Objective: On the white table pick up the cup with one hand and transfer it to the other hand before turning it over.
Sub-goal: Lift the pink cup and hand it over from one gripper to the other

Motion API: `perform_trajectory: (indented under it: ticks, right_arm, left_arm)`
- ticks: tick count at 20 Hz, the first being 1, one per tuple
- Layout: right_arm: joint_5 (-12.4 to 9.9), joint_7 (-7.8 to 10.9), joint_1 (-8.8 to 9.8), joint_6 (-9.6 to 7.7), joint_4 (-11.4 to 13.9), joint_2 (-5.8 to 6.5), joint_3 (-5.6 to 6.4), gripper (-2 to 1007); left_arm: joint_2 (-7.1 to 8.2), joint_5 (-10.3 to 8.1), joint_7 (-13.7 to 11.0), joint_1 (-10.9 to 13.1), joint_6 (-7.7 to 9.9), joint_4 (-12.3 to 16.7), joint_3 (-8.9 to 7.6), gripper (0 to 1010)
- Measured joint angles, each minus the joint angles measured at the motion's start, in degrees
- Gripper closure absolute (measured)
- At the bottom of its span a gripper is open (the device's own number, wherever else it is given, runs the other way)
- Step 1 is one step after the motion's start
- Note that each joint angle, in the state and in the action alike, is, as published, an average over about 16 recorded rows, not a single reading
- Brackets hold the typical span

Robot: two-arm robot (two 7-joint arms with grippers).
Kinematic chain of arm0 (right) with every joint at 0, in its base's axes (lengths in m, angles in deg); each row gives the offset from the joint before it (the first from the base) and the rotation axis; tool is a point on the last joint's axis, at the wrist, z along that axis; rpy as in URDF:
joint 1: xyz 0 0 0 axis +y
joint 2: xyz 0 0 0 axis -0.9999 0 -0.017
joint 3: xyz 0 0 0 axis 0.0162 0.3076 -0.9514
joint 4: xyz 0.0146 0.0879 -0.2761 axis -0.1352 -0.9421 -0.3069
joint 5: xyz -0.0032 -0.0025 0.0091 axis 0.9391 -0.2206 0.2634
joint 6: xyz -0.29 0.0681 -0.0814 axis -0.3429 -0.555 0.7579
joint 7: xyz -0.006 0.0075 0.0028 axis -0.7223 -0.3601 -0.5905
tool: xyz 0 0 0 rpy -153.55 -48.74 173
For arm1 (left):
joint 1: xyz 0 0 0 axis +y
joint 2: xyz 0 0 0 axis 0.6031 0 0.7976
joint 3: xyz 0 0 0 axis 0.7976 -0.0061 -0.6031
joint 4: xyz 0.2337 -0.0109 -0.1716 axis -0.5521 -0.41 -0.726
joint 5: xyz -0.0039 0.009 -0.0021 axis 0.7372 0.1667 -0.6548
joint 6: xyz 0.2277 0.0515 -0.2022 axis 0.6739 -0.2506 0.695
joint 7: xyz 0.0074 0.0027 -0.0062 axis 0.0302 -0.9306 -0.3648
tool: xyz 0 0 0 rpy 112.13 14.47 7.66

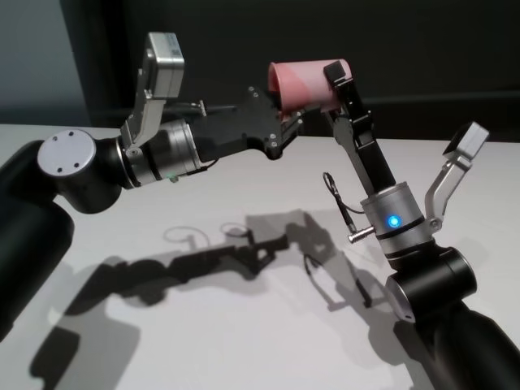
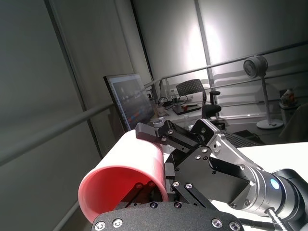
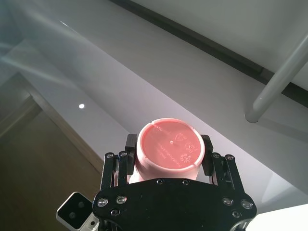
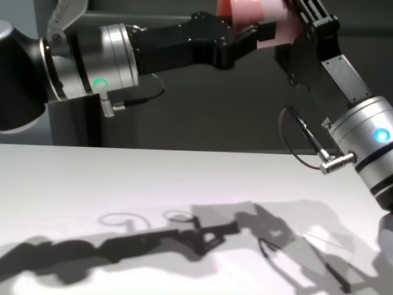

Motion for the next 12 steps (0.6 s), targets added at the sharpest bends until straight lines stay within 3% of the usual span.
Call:
perform_trajectory:
  ticks: [12]
  right_arm:
    - [0.04,-0.01,0.04,-0.07,0.0,-0.04,0.05,249]
  left_arm:
    - [0.0,0.0,0.0,0.0,0.0,0.0,0.0,965]
